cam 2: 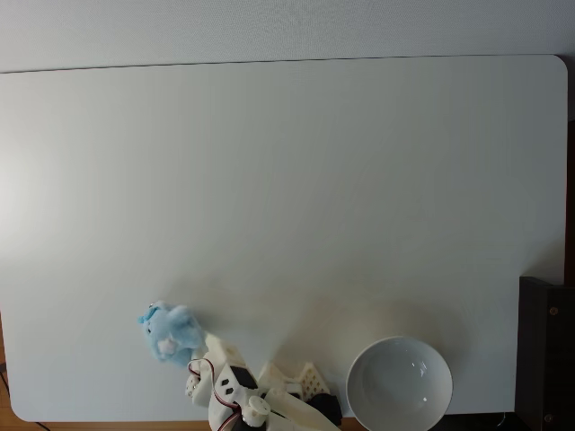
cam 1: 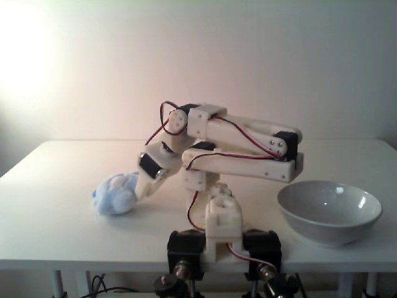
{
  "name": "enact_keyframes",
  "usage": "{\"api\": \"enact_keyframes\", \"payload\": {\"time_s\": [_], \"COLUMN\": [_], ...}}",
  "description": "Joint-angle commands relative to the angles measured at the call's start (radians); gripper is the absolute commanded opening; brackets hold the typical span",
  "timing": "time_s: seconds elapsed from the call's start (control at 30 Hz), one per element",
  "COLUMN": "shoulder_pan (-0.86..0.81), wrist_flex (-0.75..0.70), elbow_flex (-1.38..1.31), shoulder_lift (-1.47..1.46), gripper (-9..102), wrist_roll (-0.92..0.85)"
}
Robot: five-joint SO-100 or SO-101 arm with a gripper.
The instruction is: Grasp a skyblue doll and put it into the bowl.
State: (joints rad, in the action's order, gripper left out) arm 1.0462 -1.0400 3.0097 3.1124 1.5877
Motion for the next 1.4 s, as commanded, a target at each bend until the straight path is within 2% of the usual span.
{"api": "enact_keyframes", "payload": {"time_s": [0.0,0.3,0.43,0.7,1.17,1.37], "shoulder_pan": [-0.002,0.052,0.035,-0.011,-0.012,-0.011], "wrist_flex": [0.003,-0.037,-0.038,-0.044,-0.054,-0.054], "elbow_flex": [-0.067,-0.253,-0.265,-0.267,-0.660,-0.741], "shoulder_lift": [0.293,0.287,0.285,0.229,-0.657,-0.908], "gripper": [16,46,53,54,54,54], "wrist_roll": [-0.006,-0.107,-0.114,-0.115,-0.115,-0.115]}}
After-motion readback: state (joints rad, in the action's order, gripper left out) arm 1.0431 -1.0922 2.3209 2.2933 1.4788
